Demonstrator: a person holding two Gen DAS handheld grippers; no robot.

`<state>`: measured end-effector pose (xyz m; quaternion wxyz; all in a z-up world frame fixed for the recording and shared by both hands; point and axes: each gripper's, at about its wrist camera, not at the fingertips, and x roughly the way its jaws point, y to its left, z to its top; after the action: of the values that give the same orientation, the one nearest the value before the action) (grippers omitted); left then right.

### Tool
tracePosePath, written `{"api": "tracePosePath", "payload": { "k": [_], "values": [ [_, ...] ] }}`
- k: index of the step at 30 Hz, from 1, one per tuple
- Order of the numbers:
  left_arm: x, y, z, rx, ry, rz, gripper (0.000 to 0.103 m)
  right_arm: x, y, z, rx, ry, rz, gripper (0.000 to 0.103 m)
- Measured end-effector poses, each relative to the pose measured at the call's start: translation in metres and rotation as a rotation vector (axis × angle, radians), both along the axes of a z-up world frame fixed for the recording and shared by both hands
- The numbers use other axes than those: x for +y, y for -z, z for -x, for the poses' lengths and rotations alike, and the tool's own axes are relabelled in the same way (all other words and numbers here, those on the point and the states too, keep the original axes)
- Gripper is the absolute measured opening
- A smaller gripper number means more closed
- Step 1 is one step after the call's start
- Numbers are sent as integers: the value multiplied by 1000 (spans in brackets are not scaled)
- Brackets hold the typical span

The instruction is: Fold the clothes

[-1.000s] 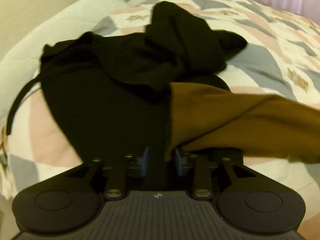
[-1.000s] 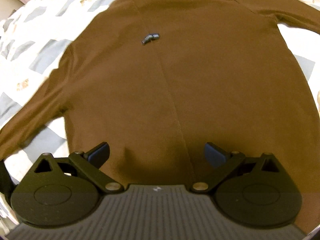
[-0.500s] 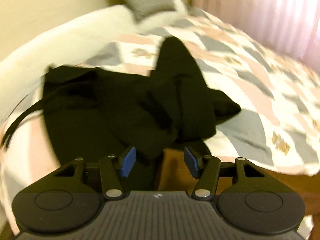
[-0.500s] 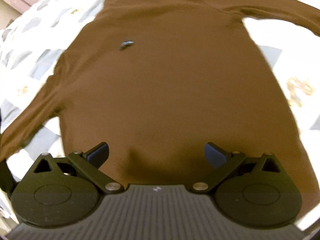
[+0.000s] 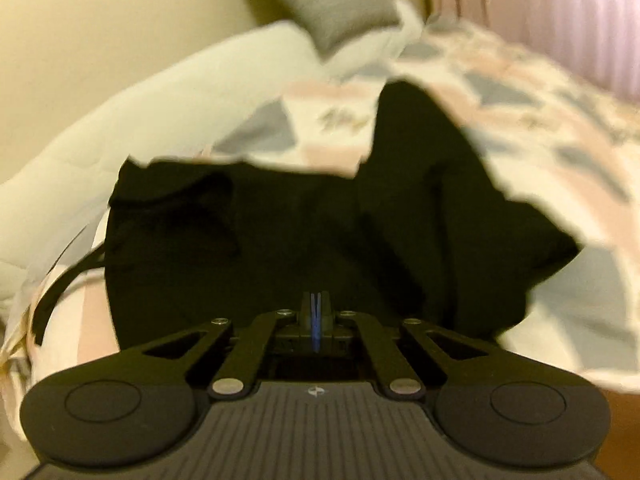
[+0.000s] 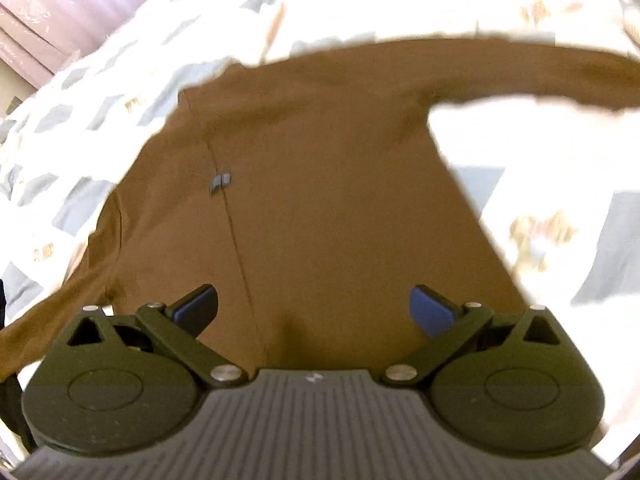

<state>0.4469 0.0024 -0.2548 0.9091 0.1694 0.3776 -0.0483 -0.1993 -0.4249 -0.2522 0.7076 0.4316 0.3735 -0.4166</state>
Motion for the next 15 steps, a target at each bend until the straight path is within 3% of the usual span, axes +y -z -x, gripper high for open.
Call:
{"api": "tracePosePath", "payload": {
  "k": [2, 6, 9, 12, 15],
  "values": [
    [-4, 7, 9, 0, -9, -36, 7, -11, -19, 9, 19, -26, 66, 101],
    [0, -7, 17, 3, -91, 0, 12, -32, -67, 41, 61, -53, 219, 101],
    [8, -27, 7, 60, -209, 21, 13, -51, -103, 74, 6, -13, 280, 102],
    [6, -58, 26, 85, -253, 79, 10, -58, -127, 100, -84, 5, 305, 102],
    [-30, -81, 88, 108, -117, 48, 14, -53, -125, 114, -141, -15, 266, 102]
  ]
}}
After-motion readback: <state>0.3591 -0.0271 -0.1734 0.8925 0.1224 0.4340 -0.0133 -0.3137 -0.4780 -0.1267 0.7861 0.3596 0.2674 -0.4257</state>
